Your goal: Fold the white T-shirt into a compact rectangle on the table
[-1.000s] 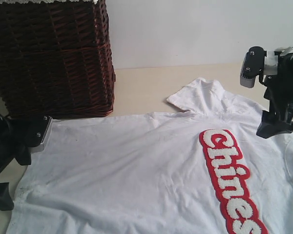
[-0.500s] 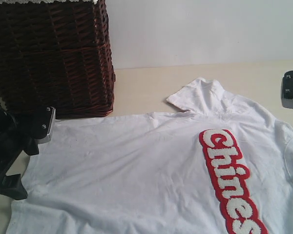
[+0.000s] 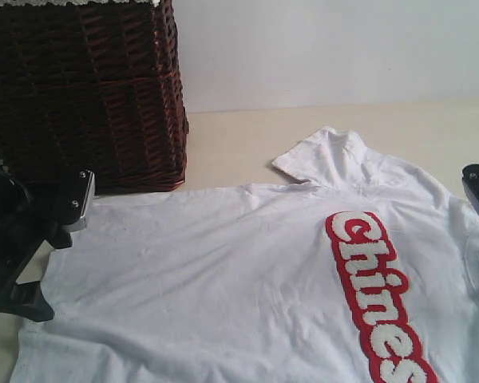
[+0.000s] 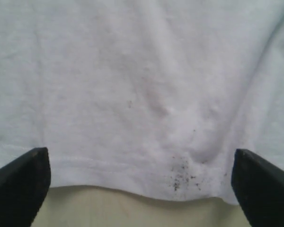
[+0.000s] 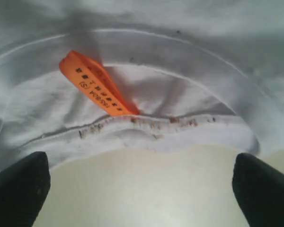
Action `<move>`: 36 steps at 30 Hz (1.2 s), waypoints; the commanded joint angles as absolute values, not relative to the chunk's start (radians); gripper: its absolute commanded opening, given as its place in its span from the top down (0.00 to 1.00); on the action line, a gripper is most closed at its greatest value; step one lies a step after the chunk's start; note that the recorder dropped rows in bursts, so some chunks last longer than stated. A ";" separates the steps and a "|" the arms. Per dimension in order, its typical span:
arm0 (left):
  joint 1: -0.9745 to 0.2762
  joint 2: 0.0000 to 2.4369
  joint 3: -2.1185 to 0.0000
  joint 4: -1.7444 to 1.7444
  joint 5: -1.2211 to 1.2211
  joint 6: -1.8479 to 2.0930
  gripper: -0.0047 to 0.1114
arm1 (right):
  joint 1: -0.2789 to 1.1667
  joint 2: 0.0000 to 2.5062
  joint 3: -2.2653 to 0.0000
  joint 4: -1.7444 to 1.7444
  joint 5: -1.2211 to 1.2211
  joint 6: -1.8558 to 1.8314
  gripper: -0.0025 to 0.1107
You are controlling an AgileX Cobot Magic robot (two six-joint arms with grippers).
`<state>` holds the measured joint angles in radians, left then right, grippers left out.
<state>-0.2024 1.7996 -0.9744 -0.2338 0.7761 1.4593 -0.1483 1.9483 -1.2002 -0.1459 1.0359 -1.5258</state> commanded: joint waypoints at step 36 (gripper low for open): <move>-0.197 1.792 -0.936 -0.260 0.682 1.487 0.10 | -0.154 1.896 -0.919 -0.175 0.683 -1.424 0.05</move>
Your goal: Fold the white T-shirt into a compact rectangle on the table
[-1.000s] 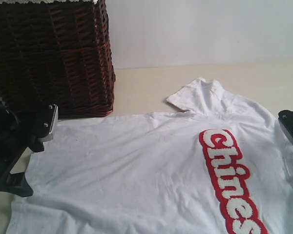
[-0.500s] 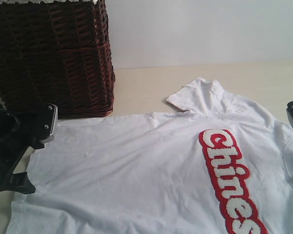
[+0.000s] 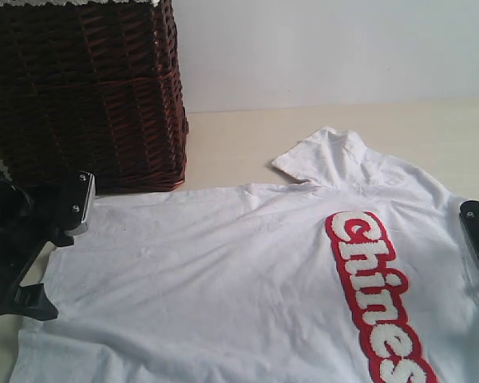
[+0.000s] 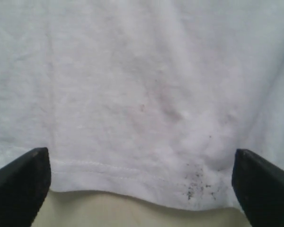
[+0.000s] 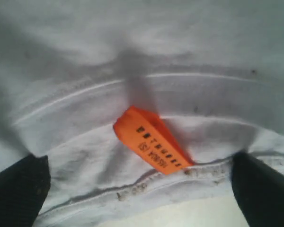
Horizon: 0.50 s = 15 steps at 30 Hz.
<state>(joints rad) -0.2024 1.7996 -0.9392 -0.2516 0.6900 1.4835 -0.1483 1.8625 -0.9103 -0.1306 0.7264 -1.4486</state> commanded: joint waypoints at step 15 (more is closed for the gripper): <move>-0.197 1.792 -0.889 -0.298 0.656 1.535 0.10 | -0.154 1.864 -0.943 -0.089 0.790 -1.443 0.05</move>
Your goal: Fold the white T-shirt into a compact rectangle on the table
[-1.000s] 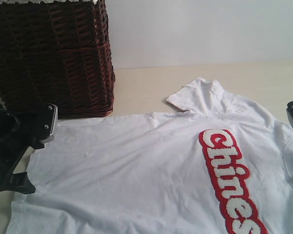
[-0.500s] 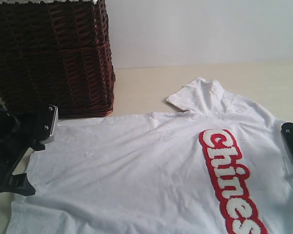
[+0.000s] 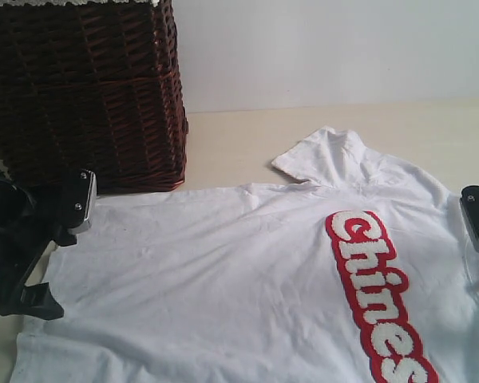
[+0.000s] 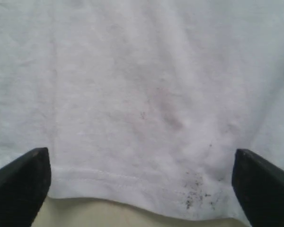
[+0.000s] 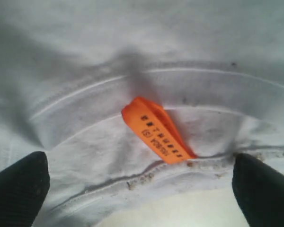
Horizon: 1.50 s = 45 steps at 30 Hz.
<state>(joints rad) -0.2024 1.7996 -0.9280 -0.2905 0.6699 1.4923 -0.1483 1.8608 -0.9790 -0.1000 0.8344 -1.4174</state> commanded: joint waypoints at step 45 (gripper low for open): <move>-0.197 1.773 -0.663 -0.166 0.605 1.446 0.10 | -0.152 1.868 -0.943 0.008 0.761 -1.427 0.05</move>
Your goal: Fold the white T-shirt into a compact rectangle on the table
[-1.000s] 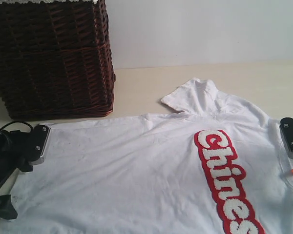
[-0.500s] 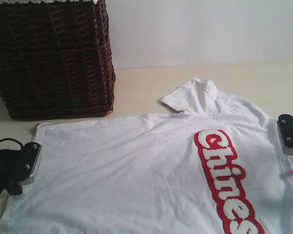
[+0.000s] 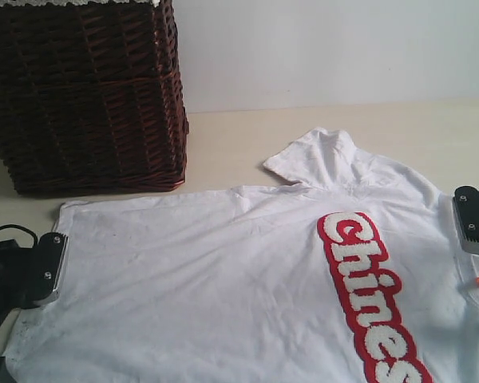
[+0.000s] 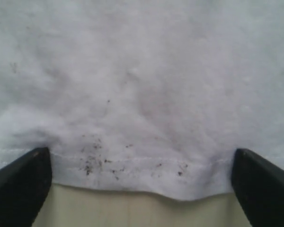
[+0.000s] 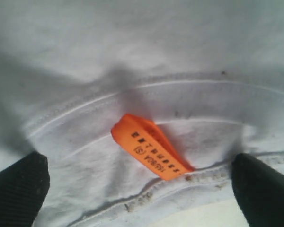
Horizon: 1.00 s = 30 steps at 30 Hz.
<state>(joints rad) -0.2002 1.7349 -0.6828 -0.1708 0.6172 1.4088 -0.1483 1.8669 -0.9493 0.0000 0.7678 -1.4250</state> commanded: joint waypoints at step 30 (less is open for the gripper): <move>-0.197 1.773 -0.663 -0.166 0.599 1.436 0.10 | -0.152 1.868 -0.943 0.031 0.761 -1.427 0.05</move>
